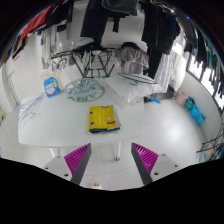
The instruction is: Fold towel
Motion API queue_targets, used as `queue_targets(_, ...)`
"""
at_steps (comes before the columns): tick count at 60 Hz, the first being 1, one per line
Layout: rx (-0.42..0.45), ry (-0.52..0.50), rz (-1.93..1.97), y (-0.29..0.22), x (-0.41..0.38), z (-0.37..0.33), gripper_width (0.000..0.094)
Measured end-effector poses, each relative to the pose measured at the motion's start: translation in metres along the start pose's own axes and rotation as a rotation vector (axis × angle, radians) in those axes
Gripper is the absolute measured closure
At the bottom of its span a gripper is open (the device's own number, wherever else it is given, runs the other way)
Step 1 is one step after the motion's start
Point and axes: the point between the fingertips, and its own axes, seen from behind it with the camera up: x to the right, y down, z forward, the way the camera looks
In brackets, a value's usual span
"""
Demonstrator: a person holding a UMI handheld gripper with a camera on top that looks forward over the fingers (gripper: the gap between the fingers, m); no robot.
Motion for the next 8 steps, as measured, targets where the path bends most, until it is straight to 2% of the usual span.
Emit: queue_targets(8, 0.030, -0.024, -0.015, -0.0101, -0.0066, -0.0028, 0.0087)
